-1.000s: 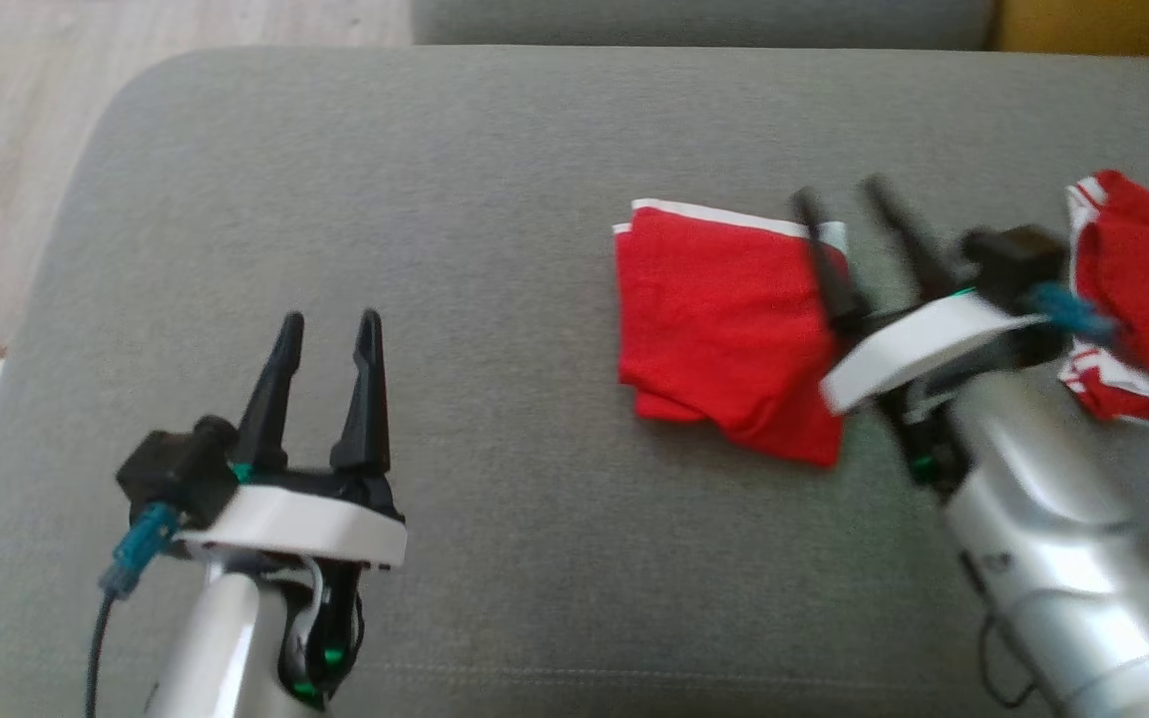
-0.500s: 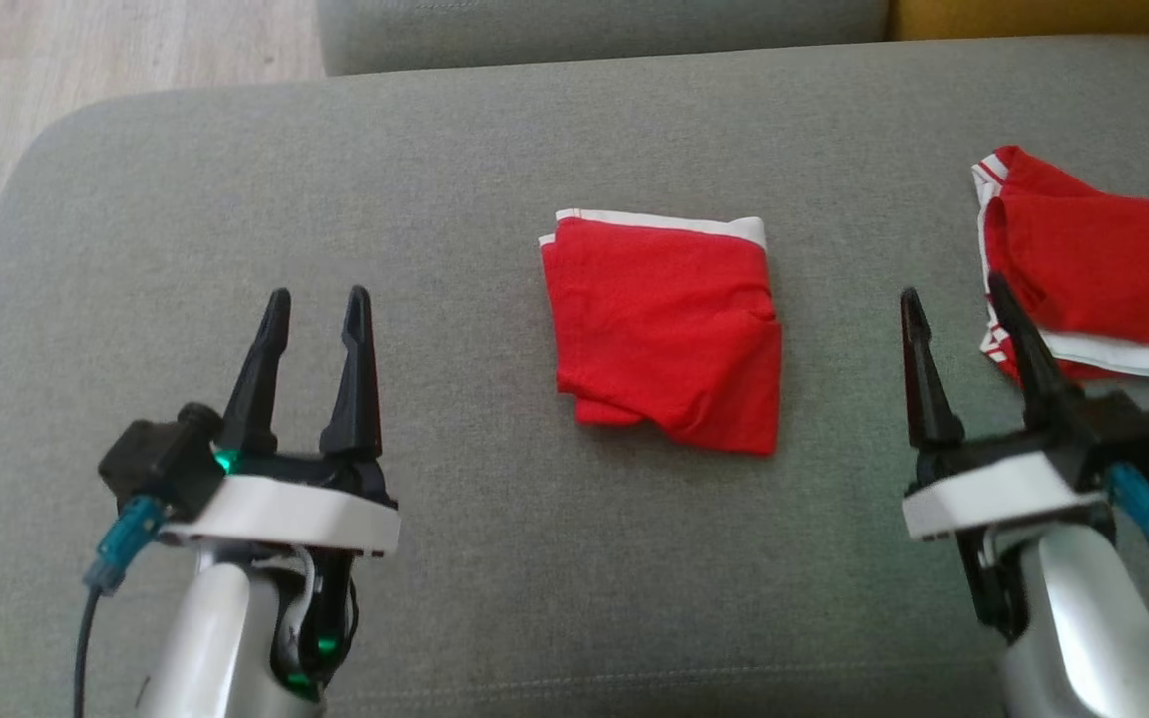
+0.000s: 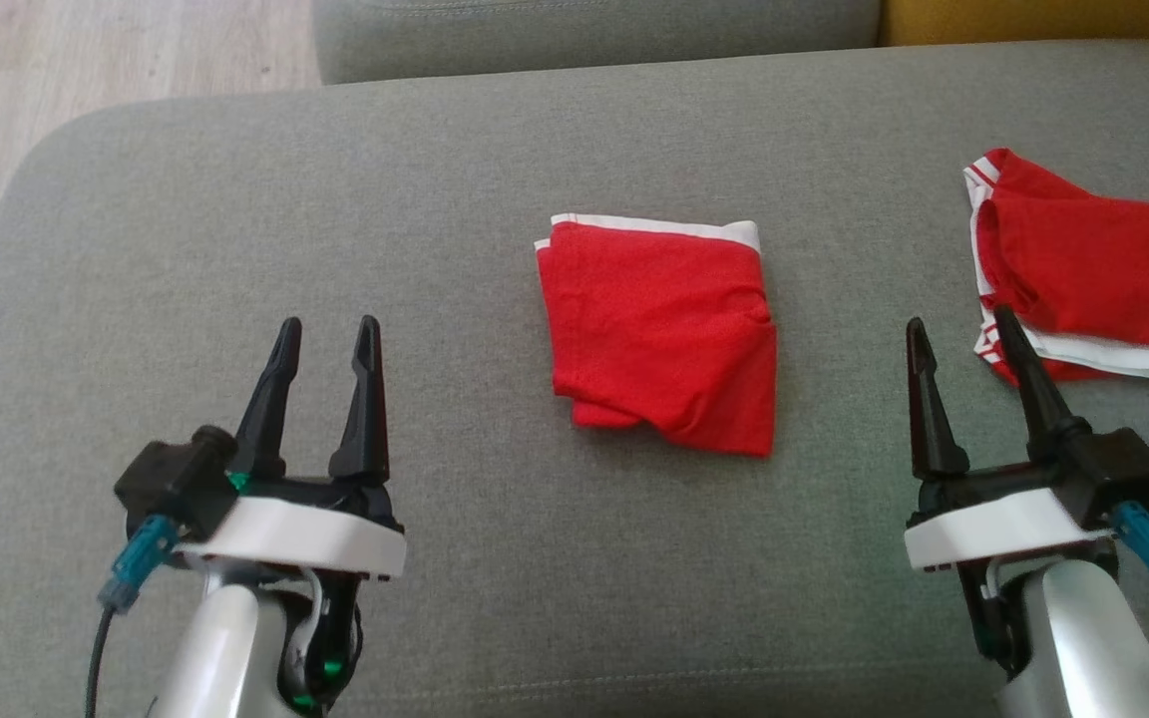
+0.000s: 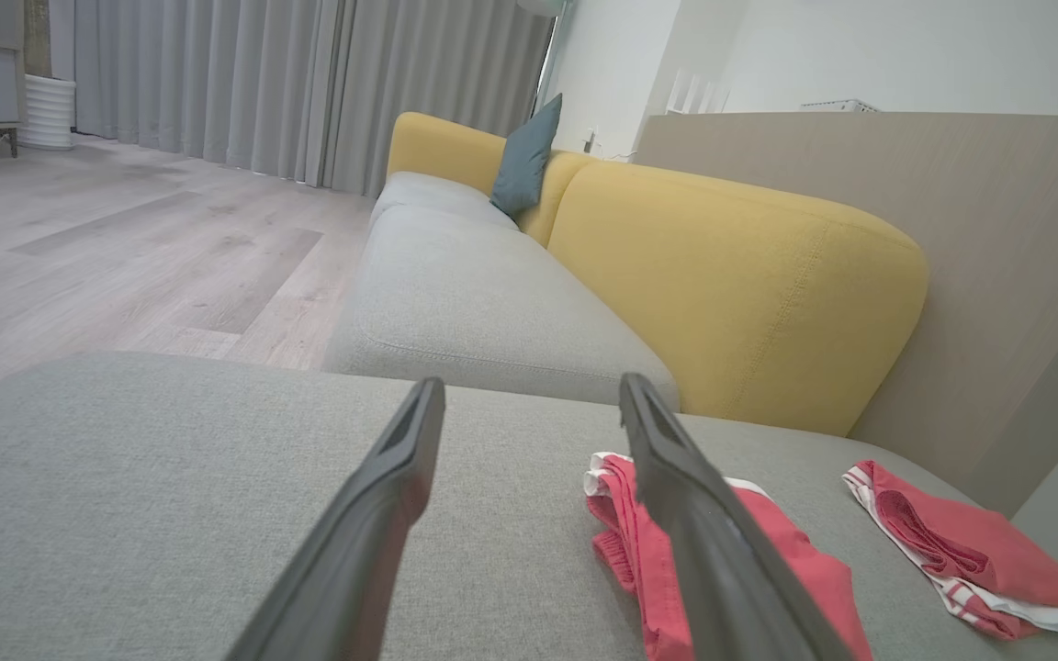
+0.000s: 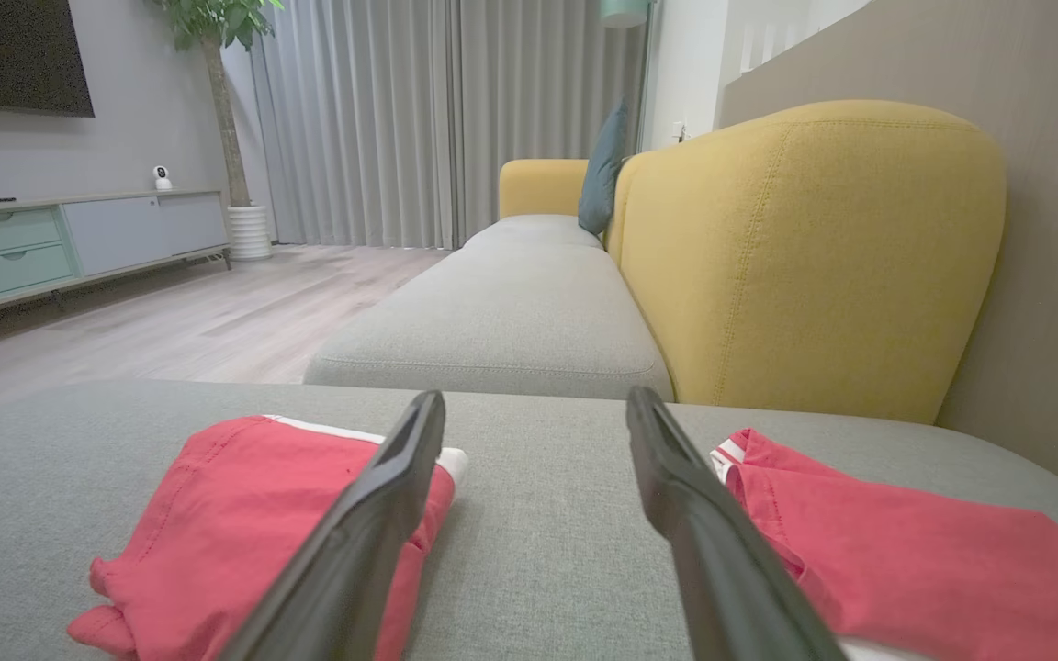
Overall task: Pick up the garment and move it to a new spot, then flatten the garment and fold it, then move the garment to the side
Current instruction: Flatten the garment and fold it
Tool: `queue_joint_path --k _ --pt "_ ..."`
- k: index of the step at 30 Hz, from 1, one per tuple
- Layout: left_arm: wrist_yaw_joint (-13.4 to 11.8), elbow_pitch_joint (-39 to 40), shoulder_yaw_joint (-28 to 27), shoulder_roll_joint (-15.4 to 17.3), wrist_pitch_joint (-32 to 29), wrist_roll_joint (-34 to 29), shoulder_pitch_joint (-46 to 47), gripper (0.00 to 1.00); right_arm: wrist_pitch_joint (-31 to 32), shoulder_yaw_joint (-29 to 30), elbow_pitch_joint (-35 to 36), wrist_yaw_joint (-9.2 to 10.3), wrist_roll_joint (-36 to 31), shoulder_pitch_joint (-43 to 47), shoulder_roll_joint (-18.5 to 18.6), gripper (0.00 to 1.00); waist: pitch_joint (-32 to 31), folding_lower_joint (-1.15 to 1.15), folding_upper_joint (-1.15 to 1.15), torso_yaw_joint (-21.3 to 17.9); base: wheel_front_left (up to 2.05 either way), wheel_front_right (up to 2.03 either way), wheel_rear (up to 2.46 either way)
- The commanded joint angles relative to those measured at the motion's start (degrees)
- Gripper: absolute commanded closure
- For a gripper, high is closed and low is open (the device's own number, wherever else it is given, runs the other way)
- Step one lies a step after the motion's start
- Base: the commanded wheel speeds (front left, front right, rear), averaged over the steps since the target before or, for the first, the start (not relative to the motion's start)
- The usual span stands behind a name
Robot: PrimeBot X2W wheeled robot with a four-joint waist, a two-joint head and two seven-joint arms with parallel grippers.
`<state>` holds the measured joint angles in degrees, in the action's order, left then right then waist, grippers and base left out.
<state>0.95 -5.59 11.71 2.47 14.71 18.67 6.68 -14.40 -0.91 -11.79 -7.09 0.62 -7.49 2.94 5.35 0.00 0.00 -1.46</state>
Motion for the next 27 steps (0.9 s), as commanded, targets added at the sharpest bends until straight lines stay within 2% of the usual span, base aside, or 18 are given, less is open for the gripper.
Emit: queue_joint_path --k 1,5,6,7,15,20,27 --pt "-0.21 2.17 -1.77 0.41 0.29 -0.27 1.55 0.00 -0.60 -1.09 2.19 -0.40 0.45 -0.55 -0.05 0.00 0.01 0.00 0.00 0.13 0.00 0.00 0.00" --pt "-0.09 2.00 -1.22 0.41 0.29 -0.29 1.73 0.00 -0.60 -0.51 2.56 -0.40 0.47 -1.07 -0.05 0.00 0.53 0.00 0.00 0.96 0.00 0.00 0.00" --pt "-0.08 1.94 -1.05 0.41 0.29 -0.20 1.79 0.00 -0.60 -0.58 2.56 -0.40 0.46 -1.34 -0.05 0.28 0.74 0.00 0.00 1.25 0.00 0.00 0.00" --pt "-0.08 1.92 -0.87 0.41 0.29 -0.11 1.87 0.00 -0.60 -0.83 2.55 -0.40 0.26 -1.75 -0.05 1.00 1.02 0.00 0.00 1.57 0.00 0.00 0.00" --pt "0.19 1.08 0.56 0.41 0.29 0.52 3.48 0.00 0.21 -4.48 -1.19 -0.40 -0.76 -8.30 -0.06 1.00 4.16 0.00 0.00 5.81 0.00 0.00 0.00" --pt "0.46 0.64 1.15 0.41 0.29 0.83 4.51 0.00 0.68 -7.03 -8.81 -0.40 -1.58 -14.19 -0.06 1.00 7.11 0.00 0.00 9.32 0.00 0.00 0.00" --pt "0.86 0.13 2.59 0.41 0.29 1.41 6.36 0.00 -0.03 -7.12 -21.47 -0.40 -3.89 -22.12 -0.06 1.00 11.04 0.00 0.00 14.71 0.00 0.00 0.00"
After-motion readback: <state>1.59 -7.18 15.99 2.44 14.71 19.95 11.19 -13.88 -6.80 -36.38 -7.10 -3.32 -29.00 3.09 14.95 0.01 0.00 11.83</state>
